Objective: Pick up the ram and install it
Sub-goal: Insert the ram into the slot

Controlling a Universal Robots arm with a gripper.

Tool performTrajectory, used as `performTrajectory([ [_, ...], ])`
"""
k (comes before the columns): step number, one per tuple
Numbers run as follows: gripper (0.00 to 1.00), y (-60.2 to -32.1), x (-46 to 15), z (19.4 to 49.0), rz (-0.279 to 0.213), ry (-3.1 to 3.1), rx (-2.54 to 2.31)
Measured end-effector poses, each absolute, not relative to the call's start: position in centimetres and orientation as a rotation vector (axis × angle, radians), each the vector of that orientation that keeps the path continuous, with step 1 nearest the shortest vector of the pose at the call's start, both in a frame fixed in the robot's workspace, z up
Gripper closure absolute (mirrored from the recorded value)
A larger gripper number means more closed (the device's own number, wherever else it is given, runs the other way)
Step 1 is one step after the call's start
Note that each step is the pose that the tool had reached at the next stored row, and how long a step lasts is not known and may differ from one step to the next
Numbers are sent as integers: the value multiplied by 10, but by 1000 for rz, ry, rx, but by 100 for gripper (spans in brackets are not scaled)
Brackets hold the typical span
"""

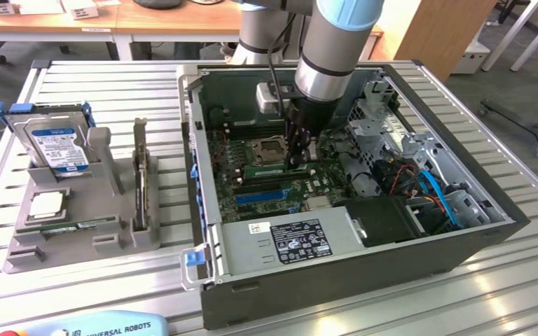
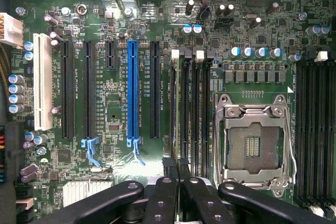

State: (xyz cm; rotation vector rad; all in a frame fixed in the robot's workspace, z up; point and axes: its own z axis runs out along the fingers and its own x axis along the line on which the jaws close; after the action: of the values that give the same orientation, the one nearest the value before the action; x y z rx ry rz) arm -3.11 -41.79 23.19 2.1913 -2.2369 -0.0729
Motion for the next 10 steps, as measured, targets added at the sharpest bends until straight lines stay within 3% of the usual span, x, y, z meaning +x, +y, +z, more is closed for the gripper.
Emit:
performTrajectory([
  [10, 89, -417, -31, 231, -73, -2237, 2191],
])
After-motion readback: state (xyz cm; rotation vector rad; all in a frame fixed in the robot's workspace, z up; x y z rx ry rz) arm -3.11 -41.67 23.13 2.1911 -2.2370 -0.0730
